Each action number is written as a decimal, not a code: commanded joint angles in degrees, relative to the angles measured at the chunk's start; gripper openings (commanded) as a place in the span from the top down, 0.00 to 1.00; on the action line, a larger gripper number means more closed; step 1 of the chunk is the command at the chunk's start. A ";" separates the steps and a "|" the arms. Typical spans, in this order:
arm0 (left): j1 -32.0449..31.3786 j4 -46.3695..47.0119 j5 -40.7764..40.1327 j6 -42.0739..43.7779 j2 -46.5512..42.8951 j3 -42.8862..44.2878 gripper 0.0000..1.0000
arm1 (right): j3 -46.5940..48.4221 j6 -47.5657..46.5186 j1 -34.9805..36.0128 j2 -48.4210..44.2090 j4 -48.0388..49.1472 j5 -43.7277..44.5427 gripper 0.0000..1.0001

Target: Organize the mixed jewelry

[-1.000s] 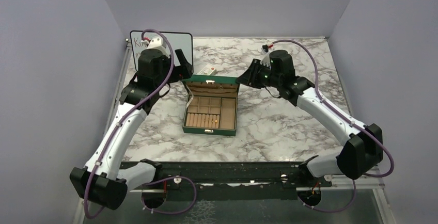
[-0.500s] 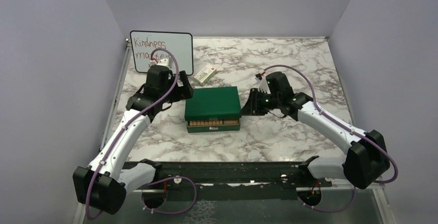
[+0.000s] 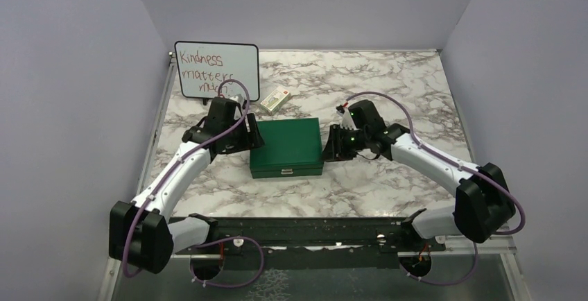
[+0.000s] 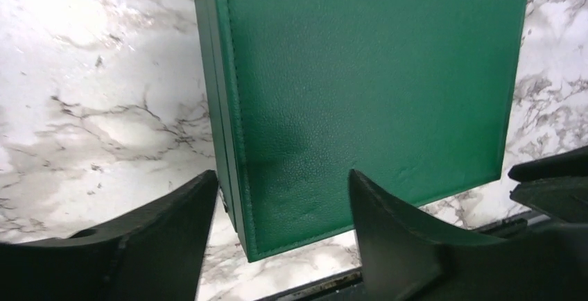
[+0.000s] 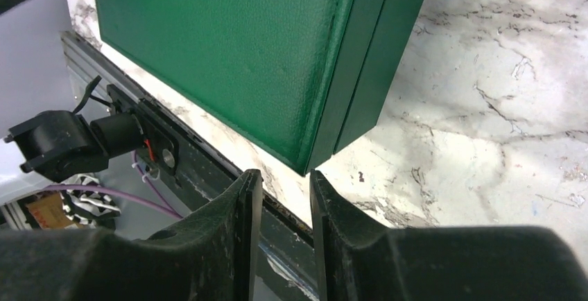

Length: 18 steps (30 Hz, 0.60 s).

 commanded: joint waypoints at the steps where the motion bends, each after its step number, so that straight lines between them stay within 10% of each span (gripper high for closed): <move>1: 0.24 -0.03 5.63 0.50 2.69 -1.08 0.37 | 2.24 -0.29 0.62 2.56 2.46 1.98 0.63; 18: 0.25 -0.03 0.08 1.33 10.64 -3.15 0.53 | 0.85 2.20 0.67 8.70 2.99 5.65 0.73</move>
